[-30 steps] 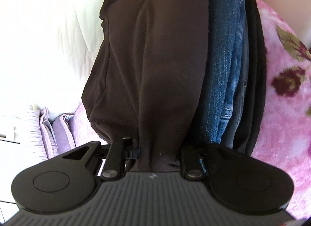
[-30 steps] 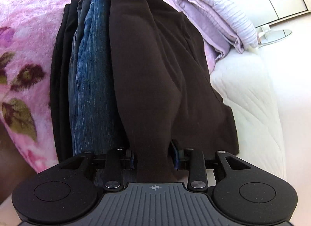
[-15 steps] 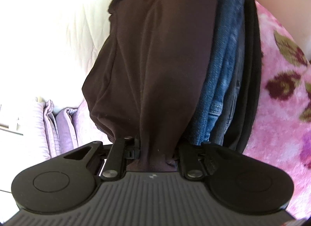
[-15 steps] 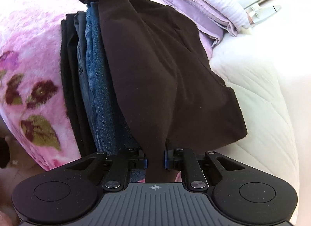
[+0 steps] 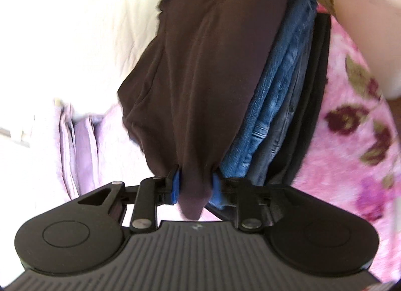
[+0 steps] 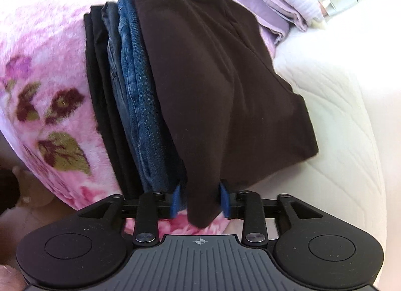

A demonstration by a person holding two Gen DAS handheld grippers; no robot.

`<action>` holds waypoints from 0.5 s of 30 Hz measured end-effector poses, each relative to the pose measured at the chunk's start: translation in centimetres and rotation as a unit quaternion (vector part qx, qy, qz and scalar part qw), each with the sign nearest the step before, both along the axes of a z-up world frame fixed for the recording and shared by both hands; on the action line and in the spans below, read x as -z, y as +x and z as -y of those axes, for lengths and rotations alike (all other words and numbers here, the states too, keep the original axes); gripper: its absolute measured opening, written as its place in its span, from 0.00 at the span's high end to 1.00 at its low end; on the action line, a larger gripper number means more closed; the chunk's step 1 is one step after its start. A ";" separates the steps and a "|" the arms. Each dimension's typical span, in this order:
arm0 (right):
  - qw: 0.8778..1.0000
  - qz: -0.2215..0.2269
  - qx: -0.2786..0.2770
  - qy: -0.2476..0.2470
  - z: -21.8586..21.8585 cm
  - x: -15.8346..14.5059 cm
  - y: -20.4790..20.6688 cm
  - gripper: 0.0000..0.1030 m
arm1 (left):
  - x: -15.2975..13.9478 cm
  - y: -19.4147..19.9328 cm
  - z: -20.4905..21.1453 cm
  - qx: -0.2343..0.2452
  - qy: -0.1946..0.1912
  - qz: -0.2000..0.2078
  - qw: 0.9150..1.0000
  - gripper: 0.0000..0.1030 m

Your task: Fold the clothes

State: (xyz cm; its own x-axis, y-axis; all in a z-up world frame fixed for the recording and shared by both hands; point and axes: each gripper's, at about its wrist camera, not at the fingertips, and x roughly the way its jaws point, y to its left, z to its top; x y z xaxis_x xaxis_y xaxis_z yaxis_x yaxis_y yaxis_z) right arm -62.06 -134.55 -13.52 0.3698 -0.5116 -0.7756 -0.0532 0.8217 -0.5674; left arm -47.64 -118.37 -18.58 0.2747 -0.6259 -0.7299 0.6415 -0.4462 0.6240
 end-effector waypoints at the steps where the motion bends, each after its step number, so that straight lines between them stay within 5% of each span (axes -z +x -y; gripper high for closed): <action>1: 1.000 0.007 0.016 0.004 -0.2 -0.7 -0.2 0.67 | -0.7 0.1 -1.2 -0.022 -0.001 -0.018 1.000 0.74; 4: 0.994 0.035 0.092 0.048 -0.4 -3.0 -0.8 0.67 | -3.3 0.7 -1.9 -0.101 -0.008 -0.083 0.991 0.73; 7: 0.967 0.082 0.206 0.129 -0.3 -5.3 -2.0 0.57 | -6.5 0.8 -2.8 -0.173 -0.019 -0.153 0.973 0.67; 9: 0.929 0.134 0.291 0.185 -0.2 -6.7 -3.5 0.38 | -8.0 1.3 -4.0 -0.209 -0.028 -0.196 0.958 0.67; 12: 0.856 0.203 0.399 0.257 -0.6 -8.3 -6.0 0.38 | -9.9 1.6 -6.8 -0.222 -0.041 -0.233 0.946 0.60; 15: 0.799 0.257 0.466 0.281 -2.1 -10.3 -7.8 0.38 | -11.6 1.9 -10.0 -0.227 -0.048 -0.264 0.936 0.51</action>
State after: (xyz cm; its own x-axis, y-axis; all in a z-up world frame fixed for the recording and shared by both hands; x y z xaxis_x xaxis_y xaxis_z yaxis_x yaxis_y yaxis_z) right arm -69.86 -132.45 -3.27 0.3747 -0.3744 -0.8482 0.8512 0.5015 0.1547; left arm -45.78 -108.32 -6.97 0.1446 -0.6011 -0.7860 0.9819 -0.0110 0.1890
